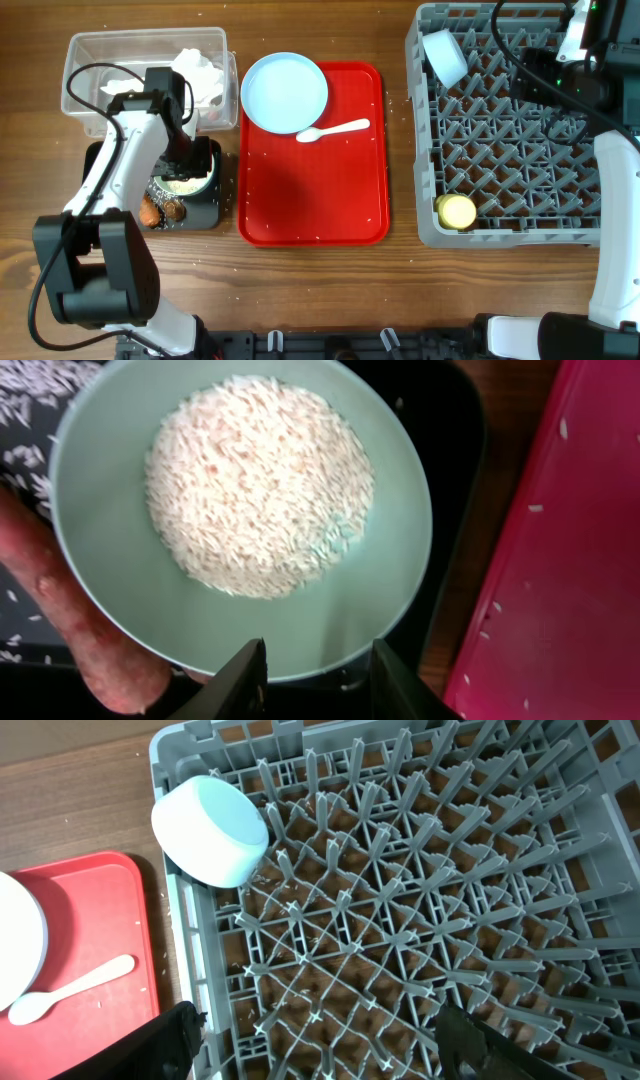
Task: Sort waste into correct bins and load items into the dishwasher rack
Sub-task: 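Tip the rice from the green bowl onto the black tray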
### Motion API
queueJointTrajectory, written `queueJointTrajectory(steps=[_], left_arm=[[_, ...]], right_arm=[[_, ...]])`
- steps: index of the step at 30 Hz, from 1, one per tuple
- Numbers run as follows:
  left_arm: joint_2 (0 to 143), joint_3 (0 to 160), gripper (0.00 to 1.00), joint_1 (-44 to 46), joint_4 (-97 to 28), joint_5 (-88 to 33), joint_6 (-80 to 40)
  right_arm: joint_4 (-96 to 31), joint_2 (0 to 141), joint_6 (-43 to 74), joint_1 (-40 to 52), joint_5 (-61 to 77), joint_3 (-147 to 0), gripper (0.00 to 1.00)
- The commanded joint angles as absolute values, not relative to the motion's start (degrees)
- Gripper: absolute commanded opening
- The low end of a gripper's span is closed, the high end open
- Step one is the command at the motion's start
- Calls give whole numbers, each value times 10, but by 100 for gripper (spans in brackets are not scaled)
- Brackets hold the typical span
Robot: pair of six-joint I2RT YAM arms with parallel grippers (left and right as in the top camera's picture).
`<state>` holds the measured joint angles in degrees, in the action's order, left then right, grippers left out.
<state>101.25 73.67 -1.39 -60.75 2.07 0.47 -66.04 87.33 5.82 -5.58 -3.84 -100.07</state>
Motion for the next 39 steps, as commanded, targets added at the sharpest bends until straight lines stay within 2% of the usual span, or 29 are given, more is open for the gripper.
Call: queueJointTrajectory(steps=[1, 3, 11, 15, 18, 20, 21, 23, 27, 28, 35, 39], left_arm=[[1005, 710, 35, -17, -567, 26, 18], [1005, 685, 32, -17, -548, -25, 61], [1005, 677, 31, -17, -541, -32, 73], [1005, 677, 38, -17, -540, -32, 73], [1008, 673, 47, -17, -529, -32, 76], [1013, 639, 47, -17, -502, -36, 88], [1014, 625, 46, -17, -491, -36, 88], [1014, 613, 36, -17, -478, -34, 88], [1014, 614, 6, -17, -467, -27, 87], [1014, 615, 4, -17, -467, -27, 86], [1011, 702, 4, -18, -548, -32, 14], [1011, 779, 4, -41, -632, -192, 6]], right_arm=[[-660, 879, 60, -57, -29, -997, 78], [-657, 879, 60, -57, -29, -997, 78], [-656, 879, 60, -57, -29, -997, 79], [-656, 879, 60, -57, -29, -997, 79], [-656, 879, 61, -57, -29, -997, 79], [-657, 879, 60, -57, -29, -997, 79], [-658, 879, 60, -57, -29, -997, 79], [-658, 879, 60, -57, -29, -997, 79], [-659, 879, 60, -57, -29, -997, 79], [-659, 879, 60, -57, -29, -997, 79], [-663, 879, 60, -57, -29, -997, 79], [-669, 879, 60, -57, -29, -997, 79]])
